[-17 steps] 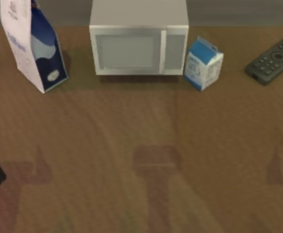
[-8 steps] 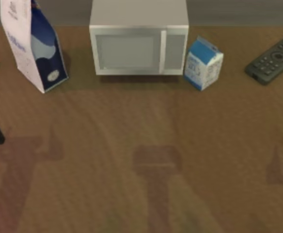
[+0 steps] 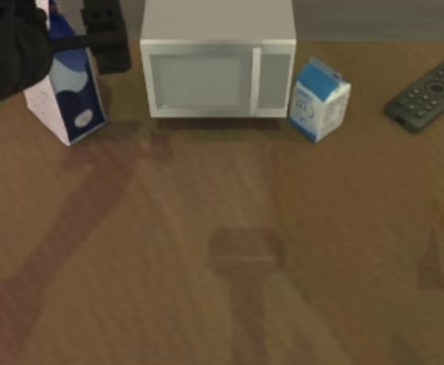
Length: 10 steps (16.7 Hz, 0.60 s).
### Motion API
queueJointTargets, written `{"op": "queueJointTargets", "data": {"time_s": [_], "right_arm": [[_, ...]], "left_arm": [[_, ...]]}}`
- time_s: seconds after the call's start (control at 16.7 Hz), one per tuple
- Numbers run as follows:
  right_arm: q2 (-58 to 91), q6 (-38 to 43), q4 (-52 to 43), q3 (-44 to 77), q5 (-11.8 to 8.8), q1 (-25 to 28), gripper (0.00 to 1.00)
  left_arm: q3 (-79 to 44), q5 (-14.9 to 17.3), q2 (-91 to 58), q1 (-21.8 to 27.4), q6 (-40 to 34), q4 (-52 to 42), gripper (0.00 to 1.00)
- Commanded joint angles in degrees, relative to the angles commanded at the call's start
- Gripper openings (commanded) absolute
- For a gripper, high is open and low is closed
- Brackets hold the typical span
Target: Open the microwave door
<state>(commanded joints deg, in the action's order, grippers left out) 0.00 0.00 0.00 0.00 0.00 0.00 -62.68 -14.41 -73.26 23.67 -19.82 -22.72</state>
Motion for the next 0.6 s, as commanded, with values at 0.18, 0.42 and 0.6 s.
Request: {"op": "queueJointTargets", "data": {"time_s": [0.18, 0.42, 0.6], "right_arm": [[0.00, 0.00, 0.00, 0.00, 0.00, 0.00, 1.00], [0.00, 0.00, 0.00, 0.00, 0.00, 0.00, 1.00], [0.00, 0.00, 0.00, 0.00, 0.00, 0.00, 1.00]], "left_arm": [[-14.52, -3.34, -18.76, 5.62, -4.62, -5.70, 1.00], [-31.07, -7.06, -37.85, 12.00, -10.04, -11.64, 1.00], [-40.77, -9.12, -47.66, 15.48, -13.12, -14.49, 1.00]]}}
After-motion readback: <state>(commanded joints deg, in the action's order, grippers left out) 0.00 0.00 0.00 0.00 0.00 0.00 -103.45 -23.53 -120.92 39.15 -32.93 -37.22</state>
